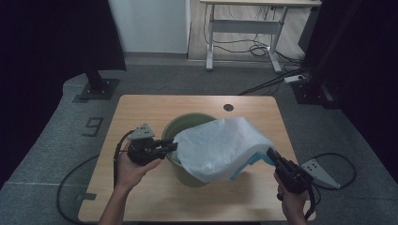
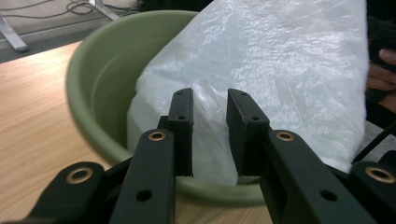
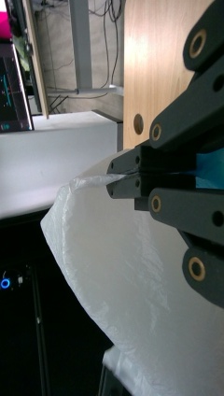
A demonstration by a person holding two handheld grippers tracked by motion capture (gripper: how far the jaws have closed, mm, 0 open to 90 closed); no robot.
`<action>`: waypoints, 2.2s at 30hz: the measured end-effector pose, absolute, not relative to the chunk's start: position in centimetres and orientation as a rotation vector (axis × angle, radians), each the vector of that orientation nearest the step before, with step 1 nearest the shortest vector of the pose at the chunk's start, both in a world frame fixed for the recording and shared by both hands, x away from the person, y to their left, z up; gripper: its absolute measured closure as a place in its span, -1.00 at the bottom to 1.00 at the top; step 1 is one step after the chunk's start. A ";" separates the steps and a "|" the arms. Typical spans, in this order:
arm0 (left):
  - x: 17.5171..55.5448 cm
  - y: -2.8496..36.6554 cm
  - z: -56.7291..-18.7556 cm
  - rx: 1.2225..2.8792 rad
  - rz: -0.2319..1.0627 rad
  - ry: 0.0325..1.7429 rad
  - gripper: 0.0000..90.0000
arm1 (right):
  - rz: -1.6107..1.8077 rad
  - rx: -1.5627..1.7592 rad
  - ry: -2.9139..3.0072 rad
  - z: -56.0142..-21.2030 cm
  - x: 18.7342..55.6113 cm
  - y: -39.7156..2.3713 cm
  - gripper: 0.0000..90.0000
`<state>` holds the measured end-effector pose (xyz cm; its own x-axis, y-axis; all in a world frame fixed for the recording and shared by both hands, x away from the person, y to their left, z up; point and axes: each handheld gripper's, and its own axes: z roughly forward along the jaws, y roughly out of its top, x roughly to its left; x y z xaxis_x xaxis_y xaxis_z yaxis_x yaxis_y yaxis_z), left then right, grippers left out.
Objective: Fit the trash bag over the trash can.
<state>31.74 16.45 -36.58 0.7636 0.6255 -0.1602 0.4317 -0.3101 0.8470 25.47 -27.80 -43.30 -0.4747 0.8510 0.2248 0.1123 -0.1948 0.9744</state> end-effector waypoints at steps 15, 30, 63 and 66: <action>30.6 17.4 -35.0 1.897 0.252 0.766 0.36 | 1.747 1.047 1.583 -41.8 25.0 -25.1 0.95; 29.2 14.9 -34.9 1.921 0.209 0.687 0.09 | 1.727 1.021 1.651 -41.4 25.6 -22.3 0.95; 27.8 10.4 -35.6 1.982 0.139 0.593 -0.12 | 1.708 1.030 1.673 -41.8 25.6 -20.4 0.95; 27.8 10.0 -35.6 1.989 0.137 0.585 -0.12 | 1.709 1.033 1.672 -41.8 25.6 -20.6 0.95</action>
<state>27.76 9.96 -35.59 0.8757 0.4580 -0.1527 0.3431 -0.3679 0.8642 25.62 -20.56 -41.80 -0.5666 0.8092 0.1557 0.1377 -0.0933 0.9861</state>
